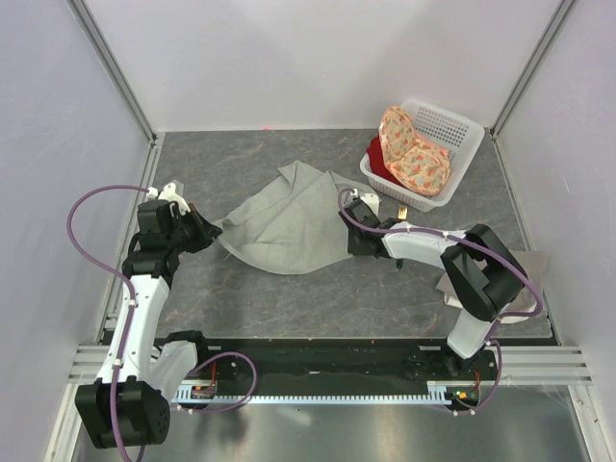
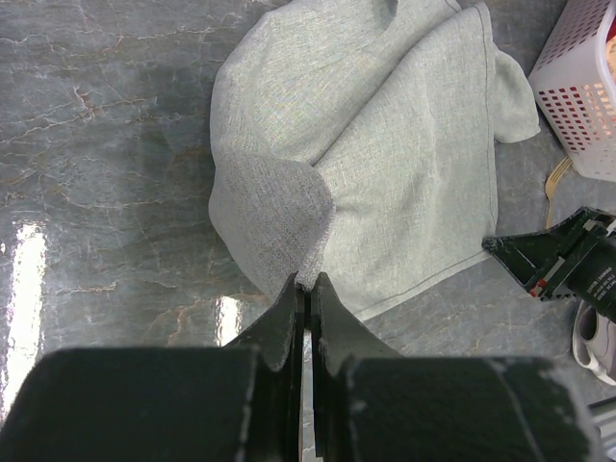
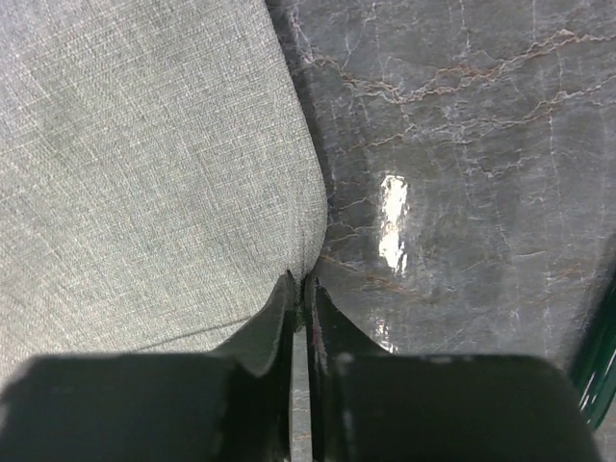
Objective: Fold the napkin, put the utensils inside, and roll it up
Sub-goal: Flatten the napkin out
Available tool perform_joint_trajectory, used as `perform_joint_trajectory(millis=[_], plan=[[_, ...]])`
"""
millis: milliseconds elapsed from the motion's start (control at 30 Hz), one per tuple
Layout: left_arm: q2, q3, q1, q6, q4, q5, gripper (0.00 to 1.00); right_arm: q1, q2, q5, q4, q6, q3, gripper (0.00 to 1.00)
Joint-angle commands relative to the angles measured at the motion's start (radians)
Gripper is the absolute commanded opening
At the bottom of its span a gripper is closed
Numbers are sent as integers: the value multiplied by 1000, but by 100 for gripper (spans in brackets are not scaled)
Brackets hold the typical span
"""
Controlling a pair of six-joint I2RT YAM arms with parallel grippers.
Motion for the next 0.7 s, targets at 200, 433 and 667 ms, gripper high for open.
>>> perform_joint_trajectory(millis=[200, 433, 667], plan=[[16, 154, 6, 5, 27, -29, 2, 6, -151, -93, -142, -107, 107, 0], [-3, 476, 7, -82, -36, -46, 2, 15, -494, -65, -213, -264, 269, 0], [-57, 917, 7, -94, -170, -147, 2, 28, -772, -43, -256, -414, 489, 0]])
